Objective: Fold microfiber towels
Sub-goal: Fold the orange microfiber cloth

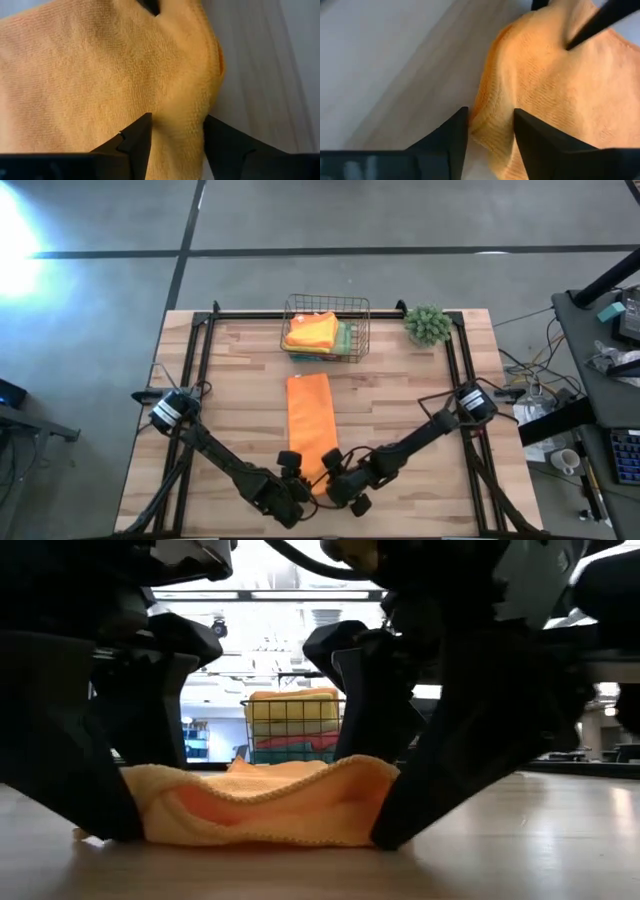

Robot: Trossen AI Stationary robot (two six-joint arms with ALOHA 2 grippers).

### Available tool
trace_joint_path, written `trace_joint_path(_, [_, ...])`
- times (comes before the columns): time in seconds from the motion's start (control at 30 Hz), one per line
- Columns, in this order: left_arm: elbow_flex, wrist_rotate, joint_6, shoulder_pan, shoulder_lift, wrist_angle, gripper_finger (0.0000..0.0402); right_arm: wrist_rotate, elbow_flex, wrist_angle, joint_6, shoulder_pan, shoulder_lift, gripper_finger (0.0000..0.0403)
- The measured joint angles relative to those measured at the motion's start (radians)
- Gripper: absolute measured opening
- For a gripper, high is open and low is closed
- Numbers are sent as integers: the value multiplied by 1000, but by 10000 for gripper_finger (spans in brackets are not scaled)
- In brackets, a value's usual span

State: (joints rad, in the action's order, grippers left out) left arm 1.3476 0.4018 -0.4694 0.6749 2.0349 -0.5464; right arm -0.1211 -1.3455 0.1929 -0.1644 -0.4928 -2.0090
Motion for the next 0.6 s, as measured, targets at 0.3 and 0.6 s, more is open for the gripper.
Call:
trace_joint_path(0.3, [-17, 2, -21, -6, 0, 20, 29, -12, -9, 24, 96, 21, -2, 61])
trace_joint_path(0.6, [3, -63, -25, -9, -41, 8, 3, -18, -9, 98, 154, 28, 49, 13])
